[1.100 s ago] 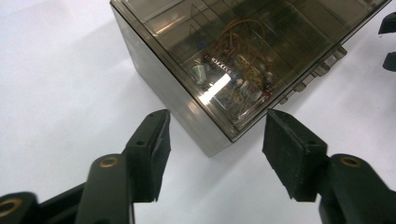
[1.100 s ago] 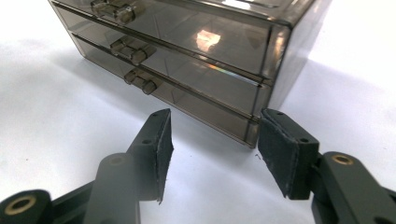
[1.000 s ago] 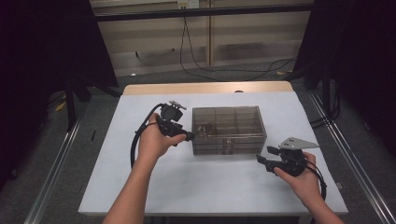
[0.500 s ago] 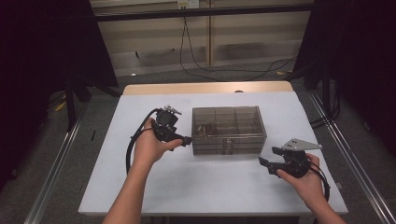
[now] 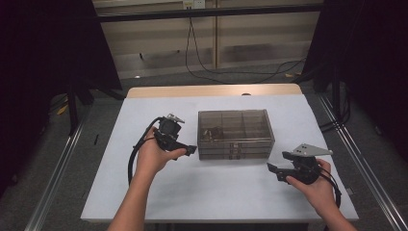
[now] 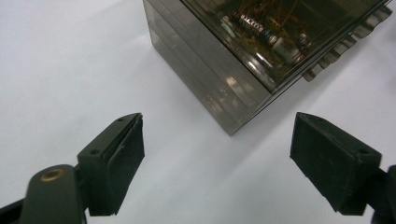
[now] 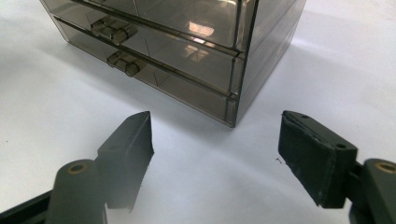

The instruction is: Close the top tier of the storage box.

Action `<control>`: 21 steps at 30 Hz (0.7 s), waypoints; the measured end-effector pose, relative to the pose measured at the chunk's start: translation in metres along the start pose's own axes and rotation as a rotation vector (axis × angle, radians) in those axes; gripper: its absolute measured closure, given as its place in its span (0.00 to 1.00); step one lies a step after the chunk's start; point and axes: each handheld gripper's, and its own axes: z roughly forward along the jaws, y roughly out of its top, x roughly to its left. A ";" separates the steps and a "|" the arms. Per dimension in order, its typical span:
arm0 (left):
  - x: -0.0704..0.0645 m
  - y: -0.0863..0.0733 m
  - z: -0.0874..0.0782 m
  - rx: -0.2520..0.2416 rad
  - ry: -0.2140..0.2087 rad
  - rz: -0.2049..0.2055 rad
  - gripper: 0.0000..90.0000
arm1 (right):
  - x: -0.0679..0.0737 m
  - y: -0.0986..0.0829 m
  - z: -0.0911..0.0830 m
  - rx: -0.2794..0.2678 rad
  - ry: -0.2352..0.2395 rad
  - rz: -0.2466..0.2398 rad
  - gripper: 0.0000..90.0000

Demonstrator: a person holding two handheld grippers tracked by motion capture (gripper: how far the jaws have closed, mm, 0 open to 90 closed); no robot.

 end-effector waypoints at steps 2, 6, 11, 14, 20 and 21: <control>0.000 -0.002 0.002 0.000 0.008 -0.001 0.17 | 0.000 0.000 0.000 0.003 0.002 -0.002 0.29; 0.001 -0.007 0.006 0.008 0.010 -0.005 0.16 | 0.000 -0.001 0.000 0.002 0.004 -0.006 0.28; 0.002 -0.012 0.010 0.005 0.007 -0.013 0.14 | 0.000 -0.003 -0.001 0.005 0.000 -0.003 0.27; 0.001 -0.016 0.011 0.008 0.008 -0.004 0.14 | -0.001 -0.004 -0.002 0.005 -0.001 -0.004 0.27; 0.002 -0.023 0.016 0.010 0.012 -0.001 0.12 | -0.001 -0.008 -0.002 0.007 -0.004 -0.007 0.25; 0.002 -0.024 0.017 0.016 0.011 0.000 0.12 | -0.001 -0.008 -0.002 0.005 -0.002 -0.009 0.24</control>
